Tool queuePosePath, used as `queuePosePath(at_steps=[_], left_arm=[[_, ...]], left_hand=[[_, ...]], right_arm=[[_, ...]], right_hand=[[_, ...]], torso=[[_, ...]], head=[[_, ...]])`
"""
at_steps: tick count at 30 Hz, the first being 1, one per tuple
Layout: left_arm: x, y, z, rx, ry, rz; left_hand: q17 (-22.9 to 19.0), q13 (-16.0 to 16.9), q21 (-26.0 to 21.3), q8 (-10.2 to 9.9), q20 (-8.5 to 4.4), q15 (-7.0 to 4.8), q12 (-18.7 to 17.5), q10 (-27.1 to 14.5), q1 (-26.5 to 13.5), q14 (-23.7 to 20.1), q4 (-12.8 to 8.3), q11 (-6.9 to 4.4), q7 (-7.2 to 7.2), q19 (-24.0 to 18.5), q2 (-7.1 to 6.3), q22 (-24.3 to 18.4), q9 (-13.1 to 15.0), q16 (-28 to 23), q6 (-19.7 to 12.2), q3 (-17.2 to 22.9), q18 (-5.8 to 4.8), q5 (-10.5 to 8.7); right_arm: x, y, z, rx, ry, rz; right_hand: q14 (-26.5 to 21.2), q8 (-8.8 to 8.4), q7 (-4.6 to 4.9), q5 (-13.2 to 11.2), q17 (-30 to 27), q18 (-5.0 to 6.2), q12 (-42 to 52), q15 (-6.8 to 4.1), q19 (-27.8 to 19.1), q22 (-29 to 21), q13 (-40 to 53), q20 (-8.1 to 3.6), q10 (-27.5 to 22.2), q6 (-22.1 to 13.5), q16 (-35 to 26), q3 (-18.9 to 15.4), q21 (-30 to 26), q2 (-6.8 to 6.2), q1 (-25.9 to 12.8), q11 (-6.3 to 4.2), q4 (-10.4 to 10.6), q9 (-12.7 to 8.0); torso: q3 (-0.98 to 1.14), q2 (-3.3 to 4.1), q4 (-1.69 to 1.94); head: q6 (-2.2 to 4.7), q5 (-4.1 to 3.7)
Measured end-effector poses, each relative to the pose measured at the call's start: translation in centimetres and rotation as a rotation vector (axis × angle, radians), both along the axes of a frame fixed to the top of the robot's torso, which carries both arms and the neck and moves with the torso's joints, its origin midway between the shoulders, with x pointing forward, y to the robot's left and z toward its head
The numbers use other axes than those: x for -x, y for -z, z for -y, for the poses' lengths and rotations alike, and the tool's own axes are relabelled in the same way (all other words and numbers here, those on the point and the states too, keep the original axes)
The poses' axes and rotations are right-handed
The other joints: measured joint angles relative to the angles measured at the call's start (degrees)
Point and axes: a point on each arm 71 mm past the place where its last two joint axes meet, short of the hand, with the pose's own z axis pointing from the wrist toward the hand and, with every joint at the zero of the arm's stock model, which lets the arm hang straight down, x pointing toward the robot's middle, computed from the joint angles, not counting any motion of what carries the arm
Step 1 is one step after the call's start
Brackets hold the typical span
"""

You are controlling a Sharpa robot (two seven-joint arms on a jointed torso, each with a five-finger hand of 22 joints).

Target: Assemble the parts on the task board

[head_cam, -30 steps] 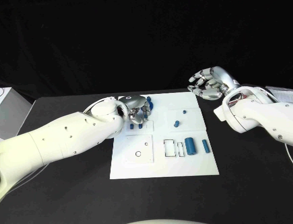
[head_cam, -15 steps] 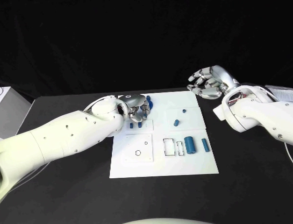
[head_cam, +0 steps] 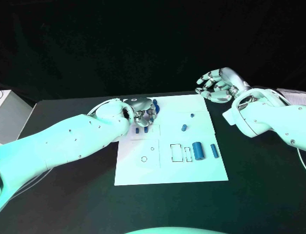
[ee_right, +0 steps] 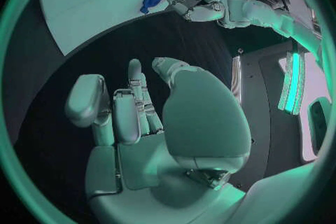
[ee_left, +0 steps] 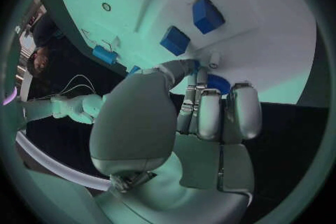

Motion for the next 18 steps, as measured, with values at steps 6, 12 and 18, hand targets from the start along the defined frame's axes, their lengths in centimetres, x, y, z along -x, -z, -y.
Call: queuePosePath(at_steps=[6,12,18], left_arm=[[-0.01,0.05,-0.05,0.000,-0.001,-0.002],[-0.05,0.08,-0.11,0.002,0.000,-0.001],[-0.07,0.12,-0.17,0.008,0.000,0.000]], left_hand=[[0.05,0.55,0.34,0.40,0.00,0.00,0.48,2.05,0.64,0.00,-0.93,-0.45,0.06,0.00,0.64,0.56,0.19,0.00,2.04,0.59,-0.01,-0.05],[0.13,0.78,0.60,0.80,-0.21,0.00,0.74,4.17,0.83,0.00,-1.98,-0.92,0.23,0.20,0.83,0.56,0.36,0.22,3.85,0.99,0.00,-0.27],[0.13,0.95,0.85,0.80,-0.21,0.00,0.73,4.89,0.69,0.00,-2.13,-1.02,0.13,0.20,1.04,0.56,0.44,0.22,4.36,0.99,0.00,-0.28]], right_arm=[[0.01,0.00,-0.02,0.000,0.000,0.000],[0.01,0.00,-0.03,0.000,-0.001,0.000],[0.01,0.00,-0.01,0.000,0.000,0.000]], right_hand=[[0.00,-0.08,0.00,0.13,0.01,0.00,-0.03,0.00,0.00,0.01,-0.06,0.00,0.19,0.00,0.00,0.00,0.00,0.00,0.00,0.09,0.00,0.00],[0.00,-0.23,0.00,0.33,0.11,0.00,-0.24,0.00,0.00,0.08,-0.22,0.00,0.60,0.00,-0.03,0.00,0.00,0.00,0.00,-0.02,0.00,0.00],[0.00,-0.23,0.00,0.33,0.10,0.00,-0.24,0.00,0.00,0.08,-0.22,0.00,0.60,0.00,0.18,0.00,0.00,0.00,0.00,-0.02,0.00,0.04]], torso=[[0.00,0.00,0.01],[0.01,0.00,0.01],[0.01,0.00,0.01]], head=[[-0.02,0.03],[-0.05,0.10],[-0.01,0.12]])
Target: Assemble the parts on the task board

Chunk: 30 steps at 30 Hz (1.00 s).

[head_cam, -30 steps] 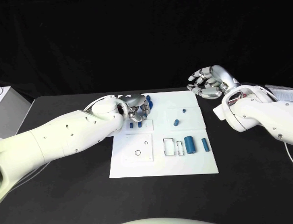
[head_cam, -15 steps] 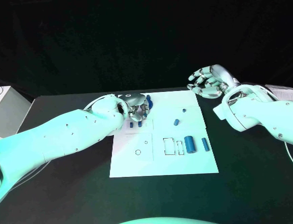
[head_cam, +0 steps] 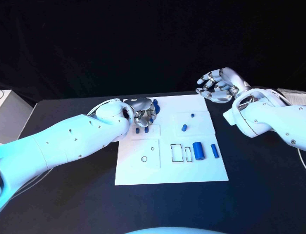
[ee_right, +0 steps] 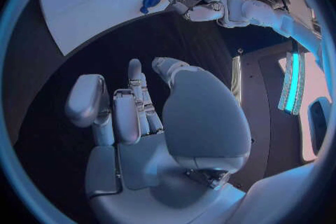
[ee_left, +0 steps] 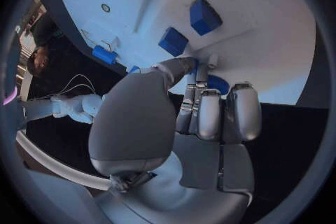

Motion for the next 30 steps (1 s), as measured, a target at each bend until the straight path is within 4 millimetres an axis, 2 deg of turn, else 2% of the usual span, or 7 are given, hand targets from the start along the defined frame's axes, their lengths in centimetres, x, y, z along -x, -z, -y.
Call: queuePosePath(at_steps=[11,22,30], left_arm=[[0.3,-0.2,-0.6,0.022,-0.006,0.001],[0.5,-2.7,-2.5,0.085,-0.025,0.018],[0.8,-3.6,-3.8,0.093,-0.039,0.013]], left_hand=[[0.00,0.03,-0.01,-0.01,0.00,0.00,-0.31,0.20,-0.11,0.00,0.00,0.20,0.08,0.00,0.18,-0.01,0.04,0.00,0.07,-0.01,0.00,-0.22],[-0.09,-0.07,-0.02,-0.12,0.00,0.00,-0.82,0.20,-0.40,0.00,0.00,0.21,0.08,0.00,0.46,-0.01,0.03,0.00,0.07,-0.01,0.00,-0.22],[-0.09,-0.09,-0.02,-0.14,0.00,0.00,-1.08,0.19,-0.41,0.00,0.00,0.21,0.07,0.00,0.47,-0.01,0.02,0.00,0.06,-0.01,0.00,-0.22]], right_arm=[[0.0,0.0,0.1,0.000,0.001,0.000],[0.0,0.0,0.3,0.001,0.006,0.000],[0.0,0.0,0.4,0.002,0.009,0.000]], right_hand=[[0.00,0.00,0.00,0.00,-0.01,0.00,0.00,0.00,0.00,-0.01,-0.06,0.00,0.00,0.00,0.00,0.00,0.00,-0.01,-0.01,0.00,0.00,0.00],[0.00,0.00,0.00,0.00,-0.02,0.00,0.00,0.00,0.00,-0.10,-0.12,0.00,0.00,0.00,0.00,0.00,0.00,-0.23,-0.23,0.00,0.00,-0.01],[0.00,0.00,0.00,0.00,-0.02,0.00,-0.37,0.00,0.00,-0.10,-0.24,0.00,0.00,0.00,0.00,0.00,0.00,-0.23,-0.23,0.01,0.00,-0.01]], torso=[[0.00,0.00,-0.04],[-0.04,-0.11,0.09],[-0.07,-0.15,0.13]], head=[[0.28,0.06],[0.30,-0.04],[0.46,0.18]])
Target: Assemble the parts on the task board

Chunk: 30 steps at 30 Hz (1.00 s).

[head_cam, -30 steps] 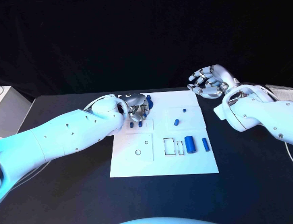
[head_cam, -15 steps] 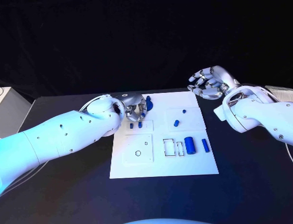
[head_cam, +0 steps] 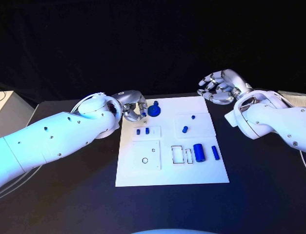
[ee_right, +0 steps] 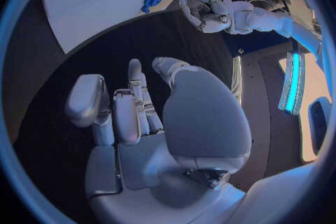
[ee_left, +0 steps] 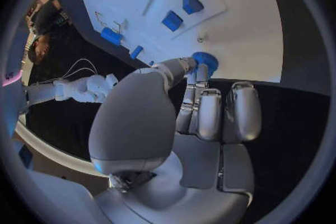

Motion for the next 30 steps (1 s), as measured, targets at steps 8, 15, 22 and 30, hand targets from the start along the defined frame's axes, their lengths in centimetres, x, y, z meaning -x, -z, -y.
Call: queuePosePath(at_steps=[8,15,22,30], left_arm=[[0.0,0.2,-0.5,-0.012,-0.009,-0.025],[0.0,0.8,-0.7,-0.022,-0.017,-0.042],[0.0,1.4,-0.3,-0.024,-0.015,-0.055],[0.0,2.1,-0.2,-0.030,-0.018,-0.068]], left_hand=[[-0.09,-0.01,0.00,-0.06,0.00,0.00,-0.05,0.00,0.00,0.00,0.00,0.00,0.10,0.00,0.00,-0.01,-0.05,0.00,0.10,0.00,0.01,0.00],[-0.15,-0.03,0.00,-0.21,0.00,0.00,-0.05,0.20,0.00,0.00,0.00,0.21,0.16,0.00,-0.01,-0.01,-0.11,0.00,0.16,0.00,0.00,0.00],[-0.15,-0.05,-0.01,-0.21,0.00,0.00,-0.05,0.20,0.00,0.00,0.00,0.21,0.17,0.00,-0.01,-0.01,-0.12,0.00,0.16,0.00,0.00,0.00],[-0.22,-0.05,-0.01,-0.22,0.00,0.00,-0.33,0.20,0.00,0.00,0.00,0.21,0.16,0.00,-0.01,-0.01,-0.16,0.00,0.16,0.00,0.00,-0.01]], right_arm=[[0.0,0.0,0.1,0.000,0.001,0.000],[0.0,0.0,0.0,0.000,0.001,0.000],[0.0,0.0,0.0,0.000,0.000,-0.001],[0.0,0.0,0.0,0.000,-0.001,-0.001]], right_hand=[[0.00,0.00,0.00,0.00,0.00,0.00,0.00,0.00,0.00,0.00,0.00,0.00,0.00,0.00,0.00,0.00,0.00,0.00,0.00,0.00,0.00,0.05],[0.00,0.00,0.00,0.00,-0.01,0.00,0.00,0.00,0.00,0.00,0.00,0.00,0.00,0.00,0.00,0.00,0.00,0.00,0.00,0.00,0.00,0.05],[0.00,0.00,0.00,0.00,-0.01,0.00,0.00,0.00,0.00,0.00,0.00,0.00,0.00,0.00,0.00,0.00,0.00,0.00,0.00,0.00,0.00,0.04],[0.00,0.00,0.00,0.00,-0.02,0.00,0.00,0.00,0.00,0.00,0.01,0.00,0.00,0.00,0.00,0.00,0.00,0.00,0.00,0.01,0.00,0.04]], torso=[[0.03,0.08,-0.07],[0.07,0.14,-0.12],[0.13,0.21,-0.21],[0.12,0.24,-0.21]], head=[[0.10,0.26],[0.02,0.47],[-0.09,0.54],[-0.19,0.38]])
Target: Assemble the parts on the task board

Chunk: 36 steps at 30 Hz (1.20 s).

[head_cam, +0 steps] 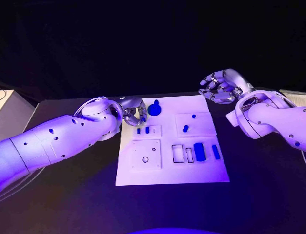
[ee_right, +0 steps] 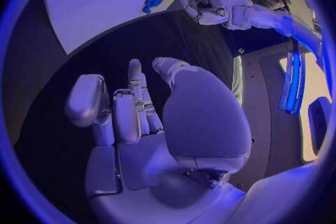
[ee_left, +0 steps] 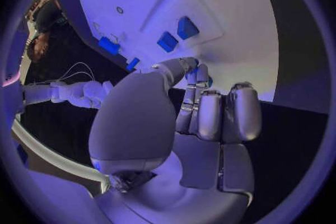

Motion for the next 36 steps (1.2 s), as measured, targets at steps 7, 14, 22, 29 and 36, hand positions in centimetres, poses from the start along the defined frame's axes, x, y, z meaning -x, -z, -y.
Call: queuePosePath(at_steps=[7,14,22,29,36], left_arm=[[-0.03,0.14,0.04,0.000,-0.001,-0.002],[-0.09,0.20,0.04,-0.001,-0.003,-0.003],[-0.19,0.27,0.11,-0.001,-0.005,-0.003],[-0.21,0.39,0.26,-0.003,-0.004,-0.004],[-0.22,0.40,0.29,-0.004,-0.005,-0.004]], left_hand=[[0.00,0.00,0.00,0.00,0.00,0.00,0.00,0.00,0.00,0.00,0.00,0.00,-0.04,0.00,0.00,0.00,0.05,0.00,-0.04,0.00,0.00,-0.10],[0.00,0.00,0.00,0.00,0.00,0.00,0.00,0.00,-0.08,0.00,-0.17,0.00,-0.25,0.00,-0.08,0.00,0.05,0.00,0.17,0.17,0.00,-0.10],[0.00,-0.03,0.00,-0.01,0.00,0.00,-0.34,0.21,-0.09,0.00,-0.17,-0.21,-0.26,0.00,-0.10,-0.01,0.05,0.00,0.16,0.17,0.00,-0.11],[0.00,-0.07,0.00,-0.30,0.00,0.00,-0.35,0.21,-0.15,0.00,-0.17,-0.21,-0.26,0.00,-0.16,-0.01,0.04,0.00,0.15,0.17,0.00,-0.16],[0.01,-0.07,0.00,-0.31,0.00,0.00,-0.35,0.21,-0.15,0.00,-0.19,-0.21,-0.27,0.00,-0.16,-0.01,0.01,0.00,0.15,0.19,0.00,-0.17]], right_arm=[[0.01,0.00,-0.03,0.000,-0.001,0.000],[0.01,0.00,-0.03,0.000,-0.001,0.000],[0.01,0.00,-0.06,0.000,-0.001,0.000],[0.02,0.00,-0.07,0.000,-0.002,0.000],[0.05,-0.01,-0.09,-0.001,-0.003,0.000]], right_hand=[[0.00,0.00,0.00,0.00,0.00,0.00,0.00,0.00,0.00,0.00,0.00,0.00,0.00,0.00,0.00,0.00,0.00,0.00,0.00,0.00,0.00,0.00],[0.00,0.00,0.00,0.00,-0.01,0.00,0.00,0.00,0.00,0.00,0.00,0.00,0.00,0.00,0.00,0.00,0.00,0.00,0.00,0.00,0.00,-0.01],[0.00,0.00,0.00,0.00,-0.01,0.00,0.00,0.00,0.00,0.00,0.00,0.00,0.00,0.00,0.00,0.00,0.00,0.00,0.00,0.00,0.00,-0.01],[0.00,0.00,0.00,0.00,-0.01,0.00,0.00,0.00,0.00,0.00,0.01,0.00,0.00,0.00,0.00,0.00,0.00,0.00,0.00,0.00,0.00,-0.02],[0.00,0.00,0.00,0.00,-0.02,0.00,0.00,0.00,0.00,0.00,0.01,0.00,0.00,0.00,0.00,0.00,0.00,0.00,0.00,0.00,0.00,-0.02]], torso=[[-0.05,0.00,0.02],[-0.05,-0.03,0.03],[-0.07,-0.07,0.07],[-0.05,-0.06,0.04],[-0.04,-0.03,0.03]], head=[[-0.13,-0.09],[-0.19,-0.14],[-0.20,-0.20],[-0.14,-0.21],[-0.18,-0.27]])
